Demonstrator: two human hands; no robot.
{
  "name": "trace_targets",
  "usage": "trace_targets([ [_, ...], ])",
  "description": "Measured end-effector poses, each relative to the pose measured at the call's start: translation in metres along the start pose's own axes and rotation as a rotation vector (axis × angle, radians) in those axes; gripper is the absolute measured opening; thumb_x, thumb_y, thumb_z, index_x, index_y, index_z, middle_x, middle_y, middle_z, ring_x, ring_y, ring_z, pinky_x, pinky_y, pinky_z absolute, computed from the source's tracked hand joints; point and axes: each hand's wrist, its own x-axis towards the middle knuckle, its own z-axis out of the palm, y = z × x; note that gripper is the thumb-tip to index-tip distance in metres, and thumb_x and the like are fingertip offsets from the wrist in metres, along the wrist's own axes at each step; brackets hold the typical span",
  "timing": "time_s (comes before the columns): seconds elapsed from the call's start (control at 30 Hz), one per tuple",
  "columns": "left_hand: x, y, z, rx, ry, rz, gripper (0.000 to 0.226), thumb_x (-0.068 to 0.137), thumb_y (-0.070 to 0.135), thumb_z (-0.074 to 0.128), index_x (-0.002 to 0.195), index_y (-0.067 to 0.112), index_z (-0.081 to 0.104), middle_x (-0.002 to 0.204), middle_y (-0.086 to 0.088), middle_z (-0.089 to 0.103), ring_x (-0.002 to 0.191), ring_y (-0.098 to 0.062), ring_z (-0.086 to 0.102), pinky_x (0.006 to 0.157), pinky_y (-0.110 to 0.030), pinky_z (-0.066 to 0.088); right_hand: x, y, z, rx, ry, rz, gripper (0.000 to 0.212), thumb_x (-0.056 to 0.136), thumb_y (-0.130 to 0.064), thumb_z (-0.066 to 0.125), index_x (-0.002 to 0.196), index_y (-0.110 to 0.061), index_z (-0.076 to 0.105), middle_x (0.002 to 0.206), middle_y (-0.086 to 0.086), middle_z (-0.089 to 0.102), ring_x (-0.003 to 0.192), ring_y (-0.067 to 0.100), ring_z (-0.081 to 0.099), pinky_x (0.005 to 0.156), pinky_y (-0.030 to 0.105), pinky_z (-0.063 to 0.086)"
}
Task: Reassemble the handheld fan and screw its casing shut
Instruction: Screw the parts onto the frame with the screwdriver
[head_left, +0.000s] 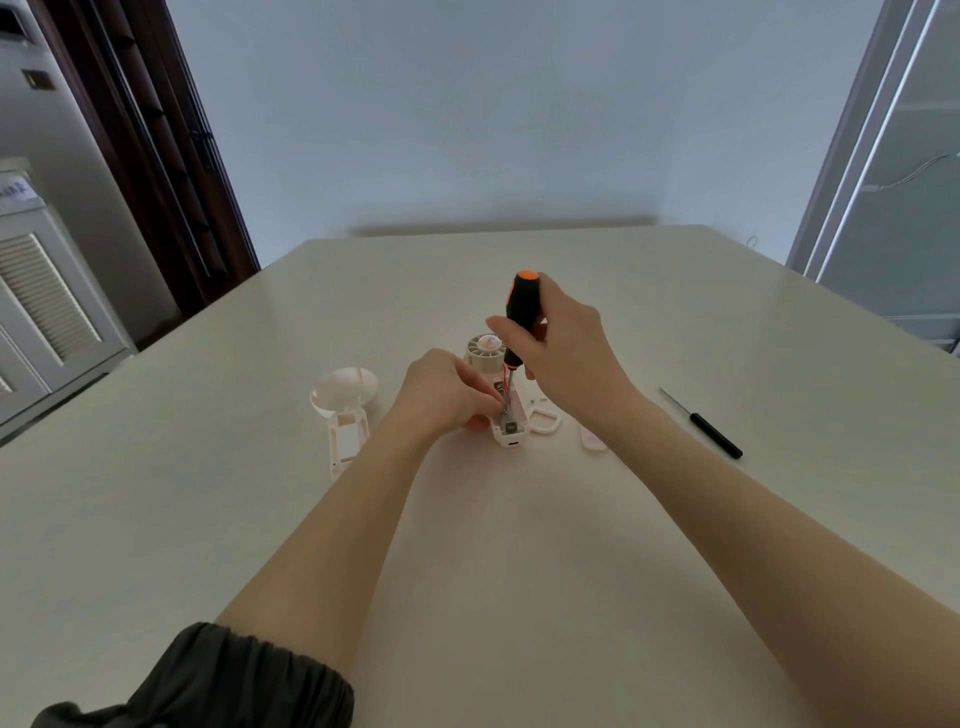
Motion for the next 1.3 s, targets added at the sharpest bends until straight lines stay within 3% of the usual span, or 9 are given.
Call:
trace_targets([
  [0.2,0.001,-0.001,0.000,0.024,-0.001,0.016,0.010,0.073,0.000,0.073,0.082,0.004,0.076,0.086,-0.014,0.073,0.079,-0.024,0.071,0.079,-0.031,0.059,0.008,0.000,0.004,-0.043,-0.023,-0.018,0.026,0.088,-0.028,0.062,0.099,-0.006,0.051,0.071,-0.002,0.050,0.057,0.015,0.049,0.056,0.024,0.042],
  [0.3,0.001,0.001,-0.003,0.068,-0.024,0.073,0.013,0.074,0.004,0.070,0.079,0.014,0.077,0.079,-0.001,0.072,0.070,-0.009,0.062,0.068,-0.023,0.052,0.011,-0.001,0.006,-0.095,-0.015,-0.031,0.024,0.086,-0.028,0.064,0.090,-0.012,0.047,0.065,-0.008,0.046,0.056,0.008,0.045,0.051,0.011,0.037],
  [0.4,0.000,0.004,-0.006,0.029,-0.046,0.122,0.017,0.074,0.007,0.071,0.069,0.024,0.071,0.068,0.015,0.068,0.066,0.001,0.059,0.059,-0.012,0.041,0.012,-0.001,0.008,-0.123,0.008,-0.043,0.026,0.084,-0.027,0.065,0.084,-0.016,0.042,0.062,-0.011,0.041,0.053,0.005,0.041,0.050,0.009,0.035],
  [0.57,0.002,0.005,-0.002,-0.023,0.029,0.233,0.009,0.071,0.016,0.079,0.078,0.015,0.073,0.074,0.006,0.071,0.064,0.000,0.063,0.061,-0.012,0.047,0.012,0.001,0.010,-0.097,0.076,0.006,0.027,0.081,-0.028,0.068,0.083,-0.016,0.044,0.062,-0.012,0.043,0.055,0.004,0.042,0.051,0.013,0.031],
  [0.77,0.004,0.003,0.002,-0.101,0.065,0.270,0.013,0.071,0.002,0.077,0.083,0.007,0.074,0.078,-0.005,0.074,0.062,-0.002,0.067,0.058,-0.012,0.052,0.009,0.001,0.010,-0.061,0.095,0.059,0.025,0.081,-0.030,0.066,0.080,-0.016,0.045,0.064,-0.009,0.046,0.057,0.007,0.043,0.053,0.019,0.034],
  [0.87,0.005,0.003,0.001,-0.099,0.066,0.273,0.012,0.071,0.002,0.077,0.079,0.010,0.074,0.077,-0.005,0.074,0.061,-0.004,0.067,0.058,-0.014,0.052,0.011,-0.004,0.007,-0.017,0.037,0.103,0.026,0.082,-0.029,0.064,0.088,-0.008,0.051,0.077,0.001,0.055,0.066,0.017,0.050,0.062,0.028,0.042],
  [1.03,0.007,0.003,0.002,-0.104,0.062,0.272,0.021,0.070,0.001,0.080,0.065,0.019,0.070,0.055,0.014,0.068,0.053,0.001,0.065,0.052,-0.010,0.049,0.014,-0.012,-0.007,0.183,-0.014,0.115,0.033,0.082,-0.009,0.053,0.113,-0.020,0.049,0.091,0.004,0.061,0.072,0.013,0.053,0.061,0.013,0.044],
  [1.17,0.008,0.002,0.001,-0.110,0.048,0.274,0.020,0.071,0.001,0.079,0.067,0.019,0.071,0.060,0.012,0.070,0.058,-0.002,0.067,0.056,-0.013,0.052,0.014,-0.014,-0.011,0.217,-0.035,0.058,0.032,0.078,0.000,0.051,0.103,-0.018,0.059,0.094,0.008,0.065,0.082,0.027,0.064,0.073,0.037,0.055],
  [1.3,0.008,0.000,-0.002,-0.118,0.027,0.269,0.012,0.072,0.001,0.079,0.078,0.010,0.075,0.072,0.005,0.074,0.065,-0.006,0.070,0.061,-0.018,0.055,0.015,-0.014,-0.011,0.127,-0.036,-0.003,0.025,0.077,-0.003,0.059,0.096,-0.019,0.061,0.086,0.006,0.066,0.072,0.023,0.067,0.069,0.035,0.058],
])
